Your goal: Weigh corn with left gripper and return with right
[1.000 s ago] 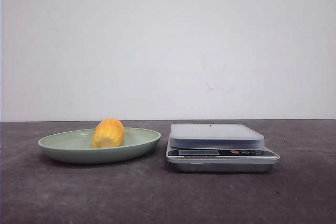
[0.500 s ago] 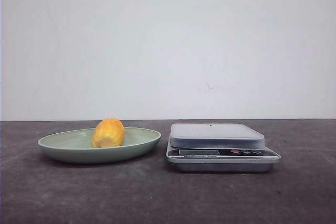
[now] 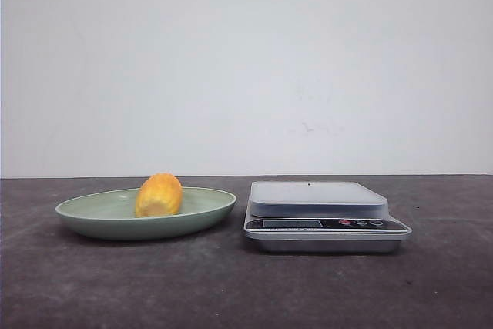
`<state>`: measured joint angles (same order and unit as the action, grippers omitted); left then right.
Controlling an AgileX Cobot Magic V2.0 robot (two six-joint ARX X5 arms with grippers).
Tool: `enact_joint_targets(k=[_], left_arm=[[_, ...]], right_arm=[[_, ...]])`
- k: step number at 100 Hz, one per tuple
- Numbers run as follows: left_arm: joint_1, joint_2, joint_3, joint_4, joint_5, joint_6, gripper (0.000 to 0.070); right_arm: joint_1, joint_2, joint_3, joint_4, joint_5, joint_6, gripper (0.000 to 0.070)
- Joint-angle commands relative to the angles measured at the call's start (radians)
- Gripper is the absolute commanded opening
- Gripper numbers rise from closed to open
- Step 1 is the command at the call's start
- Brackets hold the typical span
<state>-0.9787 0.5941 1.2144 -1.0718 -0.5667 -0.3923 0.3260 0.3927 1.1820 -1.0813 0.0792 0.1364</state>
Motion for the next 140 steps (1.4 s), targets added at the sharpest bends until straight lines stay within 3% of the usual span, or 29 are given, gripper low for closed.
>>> enact_joint_targets(k=[1, 21, 38, 48, 64, 88, 110, 140], left_arm=[[-0.011, 0.005, 0.014, 0.010, -0.003, 0.006, 0.0019], [0.032, -0.005, 0.010, 0.012, -0.006, 0.006, 0.0019], [0.249, -0.021, -0.090, 0.087, -0.006, 0.049, 0.0019], [0.417, -0.074, -0.224, 0.245, 0.008, 0.073, 0.0019], [0.635, -0.197, -0.480, 0.549, 0.180, 0.146, 0.0019], [0.868, -0.368, -0.850, 0.852, 0.312, 0.186, 0.0019], [0.958, -0.500, -1.074, 0.917, 0.381, 0.197, 0.0019], [0.964, -0.591, -1.196, 0.906, 0.395, 0.204, 0.0019]], right_arm=[[0.004, 0.000, 0.015, 0.011, 0.001, 0.012, 0.0006], [0.004, 0.000, 0.015, 0.011, 0.001, 0.012, 0.0006], [0.004, 0.000, 0.015, 0.011, 0.000, 0.012, 0.0006], [0.004, 0.000, 0.015, 0.011, 0.001, 0.012, 0.0006], [0.004, 0.000, 0.015, 0.011, 0.001, 0.012, 0.0006], [0.004, 0.000, 0.015, 0.011, 0.001, 0.012, 0.0006], [0.004, 0.000, 0.015, 0.011, 0.000, 0.012, 0.0006], [0.004, 0.000, 0.015, 0.011, 0.000, 0.012, 0.0006]])
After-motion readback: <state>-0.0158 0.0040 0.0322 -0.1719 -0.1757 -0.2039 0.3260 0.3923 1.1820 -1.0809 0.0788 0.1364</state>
